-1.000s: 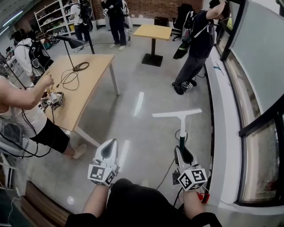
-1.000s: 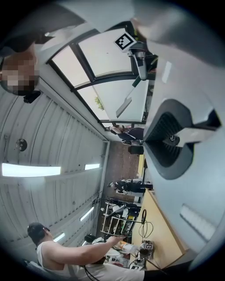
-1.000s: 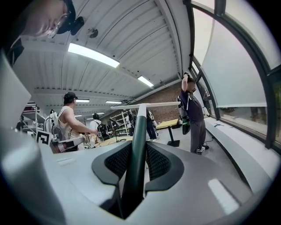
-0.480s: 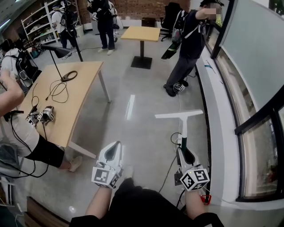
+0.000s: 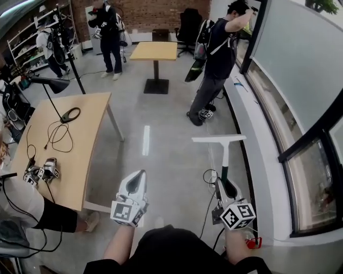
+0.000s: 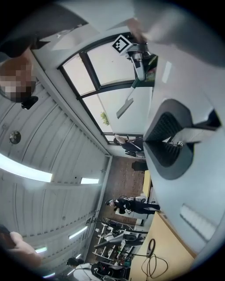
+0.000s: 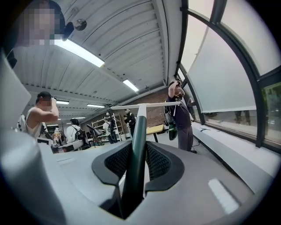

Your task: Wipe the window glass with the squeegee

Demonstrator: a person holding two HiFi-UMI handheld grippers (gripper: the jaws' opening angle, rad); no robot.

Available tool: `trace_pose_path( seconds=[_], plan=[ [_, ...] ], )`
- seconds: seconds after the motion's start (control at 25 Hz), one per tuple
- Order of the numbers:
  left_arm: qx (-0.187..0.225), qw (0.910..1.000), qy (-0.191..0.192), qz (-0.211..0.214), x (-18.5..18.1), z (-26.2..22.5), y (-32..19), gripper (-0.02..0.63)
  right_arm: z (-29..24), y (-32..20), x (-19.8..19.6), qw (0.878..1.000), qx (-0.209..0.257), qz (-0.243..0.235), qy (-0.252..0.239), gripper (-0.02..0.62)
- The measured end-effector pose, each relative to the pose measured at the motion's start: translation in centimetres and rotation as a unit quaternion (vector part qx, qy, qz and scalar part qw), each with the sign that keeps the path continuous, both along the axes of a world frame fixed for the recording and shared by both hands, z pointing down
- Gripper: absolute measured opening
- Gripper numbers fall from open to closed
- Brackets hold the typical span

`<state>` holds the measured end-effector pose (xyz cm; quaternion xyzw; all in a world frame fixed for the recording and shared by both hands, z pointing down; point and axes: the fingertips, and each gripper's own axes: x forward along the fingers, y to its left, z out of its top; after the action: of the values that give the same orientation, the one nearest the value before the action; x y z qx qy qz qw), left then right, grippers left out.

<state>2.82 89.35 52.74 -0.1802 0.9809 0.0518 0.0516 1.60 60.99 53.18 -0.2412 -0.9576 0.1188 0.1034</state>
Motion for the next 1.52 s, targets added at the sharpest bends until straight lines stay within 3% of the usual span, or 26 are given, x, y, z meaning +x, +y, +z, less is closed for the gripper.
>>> trace_pose_path(
  seconds=[0.36,0.6,1.0,1.16,1.36,1.52],
  plan=[
    [-0.007,0.9988,0.001,0.049,-4.8,-0.8,0.9,-0.002,0.0,1.4,-0.4,0.998,0.015,0.055,0.002,0.095],
    [-0.001,0.9945,-0.002,0.105,-7.7,0.5,-2.5,-0.002,-0.1,-1.4,-0.8,0.994,0.025,0.101,0.014,0.095],
    [-0.019,0.9903,0.003,0.138,-12.6,-1.6,-12.3,-0.003,-1.6,-9.3,-6.6,0.994,0.007,0.109,-0.009,0.095],
    [-0.021,0.9888,-0.018,0.147,-15.5,-2.7,-15.5,-0.002,-2.6,-12.4,-9.3,0.993,-0.001,0.115,-0.026,0.095],
    [-0.032,0.9817,-0.015,0.187,-18.2,-3.0,-22.0,-0.002,-3.2,-18.5,-10.0,0.987,-0.010,0.154,-0.032,0.095],
    [-0.028,0.9708,-0.013,0.238,-19.7,-3.2,-27.7,-0.002,-3.0,-23.6,-8.6,0.977,-0.011,0.211,-0.032,0.095]
  ],
)
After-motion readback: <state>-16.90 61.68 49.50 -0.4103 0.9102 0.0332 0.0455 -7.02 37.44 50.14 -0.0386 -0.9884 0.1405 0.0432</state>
